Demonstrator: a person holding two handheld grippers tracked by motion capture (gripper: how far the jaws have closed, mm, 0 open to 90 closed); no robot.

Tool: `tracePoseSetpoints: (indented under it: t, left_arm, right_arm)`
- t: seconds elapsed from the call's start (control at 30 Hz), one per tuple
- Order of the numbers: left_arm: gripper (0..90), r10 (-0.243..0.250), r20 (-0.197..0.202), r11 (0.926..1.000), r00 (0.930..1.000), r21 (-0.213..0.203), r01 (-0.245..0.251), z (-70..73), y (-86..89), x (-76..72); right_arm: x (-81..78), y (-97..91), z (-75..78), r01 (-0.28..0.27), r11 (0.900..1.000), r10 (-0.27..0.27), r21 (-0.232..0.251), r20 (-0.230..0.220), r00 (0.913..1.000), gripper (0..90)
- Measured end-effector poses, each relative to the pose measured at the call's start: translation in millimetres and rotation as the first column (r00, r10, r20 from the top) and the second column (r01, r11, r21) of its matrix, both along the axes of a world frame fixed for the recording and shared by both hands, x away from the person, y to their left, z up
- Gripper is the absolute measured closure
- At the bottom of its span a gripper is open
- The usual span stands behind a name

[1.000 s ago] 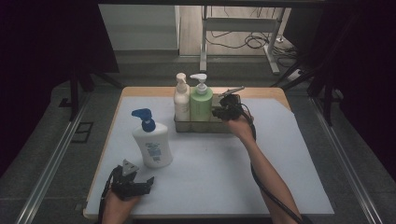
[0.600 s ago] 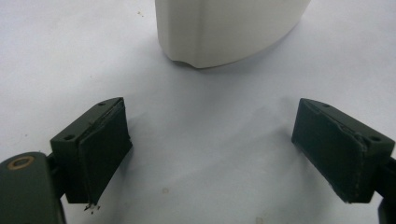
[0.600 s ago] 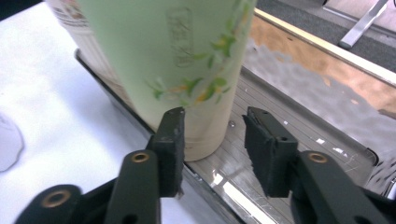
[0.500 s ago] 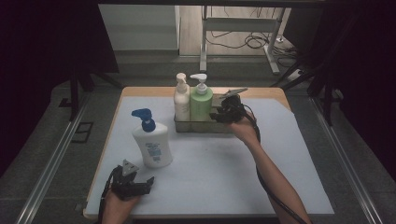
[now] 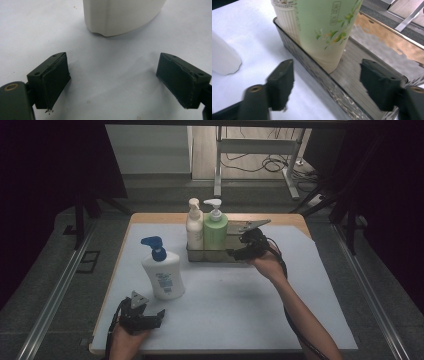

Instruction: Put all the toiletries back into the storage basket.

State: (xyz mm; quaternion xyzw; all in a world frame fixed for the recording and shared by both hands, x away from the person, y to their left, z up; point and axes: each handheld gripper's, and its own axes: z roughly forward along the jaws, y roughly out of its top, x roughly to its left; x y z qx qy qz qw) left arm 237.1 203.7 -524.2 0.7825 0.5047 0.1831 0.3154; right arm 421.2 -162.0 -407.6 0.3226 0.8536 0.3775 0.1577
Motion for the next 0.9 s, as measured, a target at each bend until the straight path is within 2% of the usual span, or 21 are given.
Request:
tracePoseSetpoints:
  t: [0.03,0.47,0.6,0.9]
  left_arm:
    - [10.8,0.000,0.000,1.0000,1.0000,0.000,0.000,0.0,0.0,0.0]
    - [10.8,0.000,0.000,1.0000,1.0000,0.000,0.000,0.0,0.1,0.0]
    - [10.8,0.000,0.000,1.0000,1.0000,0.001,0.000,0.0,0.0,0.0]
    - [10.8,-0.001,0.002,1.0000,1.0000,0.000,0.001,-0.1,0.0,0.2]
  right_arm:
    - [-5.3,-1.1,1.6,-0.012,0.9999,0.012,-0.012,0.010,0.9999,22.2]
    - [-42.9,-10.4,10.3,-0.068,0.9975,0.068,-0.022,0.018,0.9975,15.1]
    - [-58.9,-15.2,12.2,-0.081,0.9960,0.082,-0.037,0.011,0.9966,13.5]
    - [-81.9,-29.6,7.4,-0.102,0.9918,0.100,-0.077,-0.023,0.9947,8.1]
